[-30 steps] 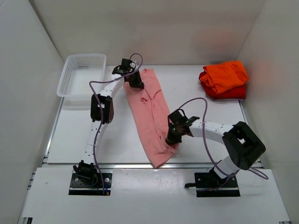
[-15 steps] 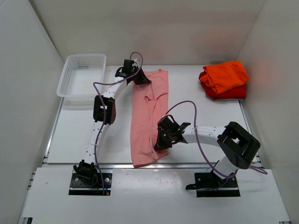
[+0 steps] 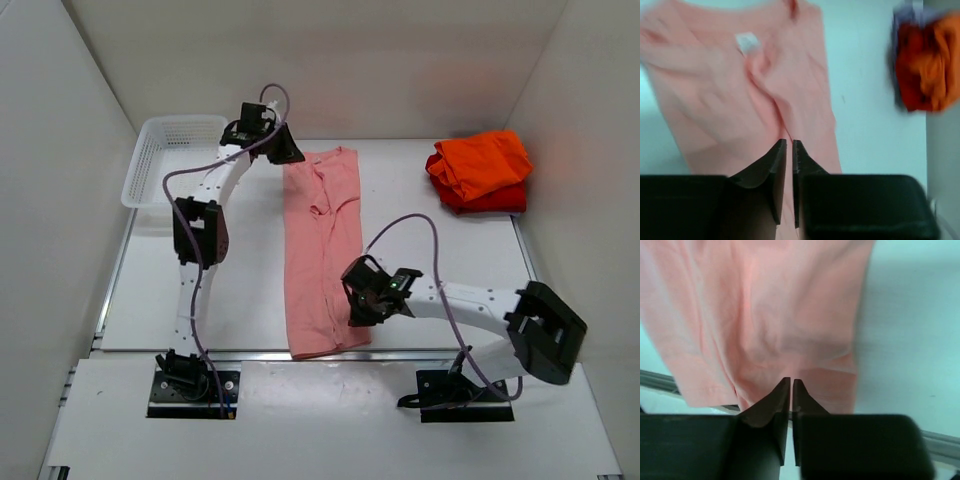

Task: Fold and stack the t-shirts
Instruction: Rotate the tshirt 90 degrees, then grab the bottom of the folded rectangular tshirt with both arms

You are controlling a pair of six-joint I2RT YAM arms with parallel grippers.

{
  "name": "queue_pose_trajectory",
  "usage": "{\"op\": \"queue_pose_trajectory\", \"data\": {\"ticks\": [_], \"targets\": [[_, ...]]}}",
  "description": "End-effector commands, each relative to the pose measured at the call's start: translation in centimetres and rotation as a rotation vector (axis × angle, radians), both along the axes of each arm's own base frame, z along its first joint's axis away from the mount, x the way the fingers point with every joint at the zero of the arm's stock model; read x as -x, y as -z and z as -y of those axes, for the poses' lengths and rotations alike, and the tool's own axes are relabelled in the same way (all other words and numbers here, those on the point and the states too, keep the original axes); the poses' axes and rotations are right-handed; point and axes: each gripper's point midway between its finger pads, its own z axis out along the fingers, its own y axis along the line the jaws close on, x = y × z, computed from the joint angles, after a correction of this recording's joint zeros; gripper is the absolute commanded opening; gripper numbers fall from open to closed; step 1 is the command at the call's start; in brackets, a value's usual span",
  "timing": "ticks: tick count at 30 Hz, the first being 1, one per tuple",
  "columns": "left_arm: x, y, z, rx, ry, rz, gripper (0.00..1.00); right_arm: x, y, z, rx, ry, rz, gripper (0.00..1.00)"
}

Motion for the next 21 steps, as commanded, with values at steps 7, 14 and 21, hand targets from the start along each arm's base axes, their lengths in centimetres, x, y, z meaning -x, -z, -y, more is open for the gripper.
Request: {"op": "queue_pose_trajectory", "data": {"ticks": [7,14,21], "targets": [[29.5,0.4,0.5,-0.116,0.322,-0.128,0.35,-2.6,-1.2,6.9,-0.183,0.005,0.121,0.24],[42.1,5.5,-2.3,-0.104,0.321,-0.247,0.46,-0.2,-1.1,7.4,-0.346,-0.024,0.093,0.42],[46.5,8.4,-1.9,-0.045,0.315,-0.314,0.48,1.5,-0.5,5.0,-0.457,-0.056,0.055,0.47]]}}
